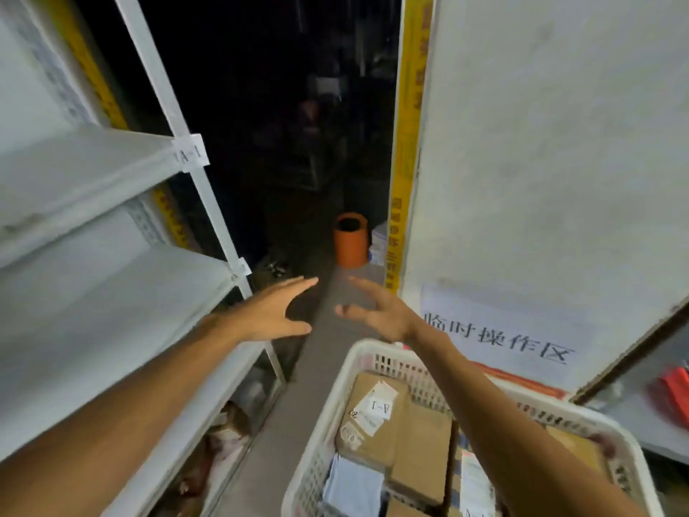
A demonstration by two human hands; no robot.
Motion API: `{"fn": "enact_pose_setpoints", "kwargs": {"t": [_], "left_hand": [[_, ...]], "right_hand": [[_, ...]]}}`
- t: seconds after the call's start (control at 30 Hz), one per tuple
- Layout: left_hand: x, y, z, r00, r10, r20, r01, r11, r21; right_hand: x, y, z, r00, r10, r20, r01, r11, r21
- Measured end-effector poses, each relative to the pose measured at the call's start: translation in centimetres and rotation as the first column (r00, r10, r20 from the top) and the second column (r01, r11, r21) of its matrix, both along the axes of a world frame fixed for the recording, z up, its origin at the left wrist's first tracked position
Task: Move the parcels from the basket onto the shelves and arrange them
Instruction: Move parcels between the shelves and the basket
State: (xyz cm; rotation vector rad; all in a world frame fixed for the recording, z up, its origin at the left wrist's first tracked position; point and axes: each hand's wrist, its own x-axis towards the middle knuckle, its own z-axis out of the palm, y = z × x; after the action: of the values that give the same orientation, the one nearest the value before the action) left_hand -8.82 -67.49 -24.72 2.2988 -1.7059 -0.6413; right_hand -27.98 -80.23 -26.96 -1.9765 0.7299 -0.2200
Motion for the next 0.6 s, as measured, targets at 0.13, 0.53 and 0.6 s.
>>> {"fn": "enact_pose_setpoints", "kwargs": {"t": [0.13,0.53,0.6], "left_hand": [[2.5,6.5,5.4,0.967,0.256,-0.017,-0.256,0.959,-0.124],[7.0,30.9,18.4,0.718,0.696,-0.026,-0.640,0.645,-0.417],[7.1,35.3,19.7,0.668,0.744,-0.027,-0.667,0.582,-0.465]], "right_hand": [[5.8,3.1,4.5,0.979,0.115,0.167,-0.119,0.993,0.019],[20.2,20.9,17.1,0.712,0.644,0.280,-0.585,0.765,-0.271],[21.8,24.9,18.7,0.663,0.696,0.275,-0.619,0.717,-0.321]]}}
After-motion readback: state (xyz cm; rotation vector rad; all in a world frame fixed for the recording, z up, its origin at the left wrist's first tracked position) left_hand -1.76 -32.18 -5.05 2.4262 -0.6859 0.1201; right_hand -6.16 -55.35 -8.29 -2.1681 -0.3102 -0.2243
